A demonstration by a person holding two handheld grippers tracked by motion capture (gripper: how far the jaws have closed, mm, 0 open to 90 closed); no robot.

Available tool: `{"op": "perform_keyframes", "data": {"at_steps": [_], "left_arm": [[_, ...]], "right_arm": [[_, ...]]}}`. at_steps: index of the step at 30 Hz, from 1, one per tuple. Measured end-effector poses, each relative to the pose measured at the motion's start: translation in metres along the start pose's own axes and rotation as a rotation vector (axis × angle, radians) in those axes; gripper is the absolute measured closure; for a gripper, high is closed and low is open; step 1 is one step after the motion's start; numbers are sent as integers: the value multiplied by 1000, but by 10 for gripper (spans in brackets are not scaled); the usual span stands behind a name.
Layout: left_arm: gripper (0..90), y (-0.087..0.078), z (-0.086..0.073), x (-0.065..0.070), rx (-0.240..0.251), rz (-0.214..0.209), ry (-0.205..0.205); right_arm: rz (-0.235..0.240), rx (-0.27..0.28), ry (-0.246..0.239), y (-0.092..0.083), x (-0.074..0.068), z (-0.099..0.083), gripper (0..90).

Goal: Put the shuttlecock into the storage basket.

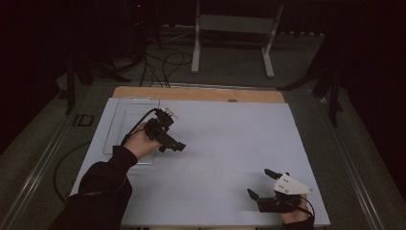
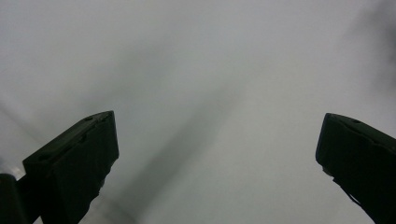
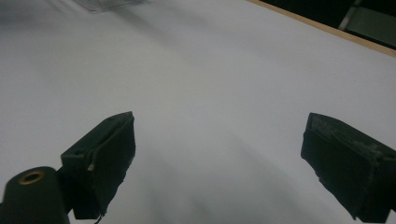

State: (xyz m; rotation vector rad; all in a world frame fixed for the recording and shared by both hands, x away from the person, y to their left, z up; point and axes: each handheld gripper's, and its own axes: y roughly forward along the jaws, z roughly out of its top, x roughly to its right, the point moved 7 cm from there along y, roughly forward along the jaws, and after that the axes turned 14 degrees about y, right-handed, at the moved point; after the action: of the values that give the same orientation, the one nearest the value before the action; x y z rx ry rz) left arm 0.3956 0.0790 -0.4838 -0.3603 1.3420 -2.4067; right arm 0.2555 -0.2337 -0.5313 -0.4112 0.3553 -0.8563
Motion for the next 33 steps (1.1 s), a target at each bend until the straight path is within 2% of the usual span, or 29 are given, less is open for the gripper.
{"op": "perform_keyframes", "data": {"at_steps": [7, 9, 13, 21, 23, 28, 33], "left_arm": [[1, 6, 2, 12, 66, 0, 78], [1, 7, 1, 16, 74, 1, 105], [1, 12, -1, 24, 57, -9, 141], [1, 20, -5, 42, 87, -76, 238], [1, 21, -6, 45, 104, -93, 244], [1, 22, -8, 49, 145, -100, 264], [1, 25, -12, 53, 144, -109, 268]], "right_arm": [[1, -1, -3, 0, 0, 0, 98], [2, -1, -4, 0, 0, 0, 98], [2, -2, -5, 0, 0, 0, 98], [2, -2, -6, 0, 0, 0, 99], [2, -2, -6, 0, 0, 0, 98], [3, -2, -7, 0, 0, 0, 98], [3, -3, -6, 0, -1, 0, 99]]}}
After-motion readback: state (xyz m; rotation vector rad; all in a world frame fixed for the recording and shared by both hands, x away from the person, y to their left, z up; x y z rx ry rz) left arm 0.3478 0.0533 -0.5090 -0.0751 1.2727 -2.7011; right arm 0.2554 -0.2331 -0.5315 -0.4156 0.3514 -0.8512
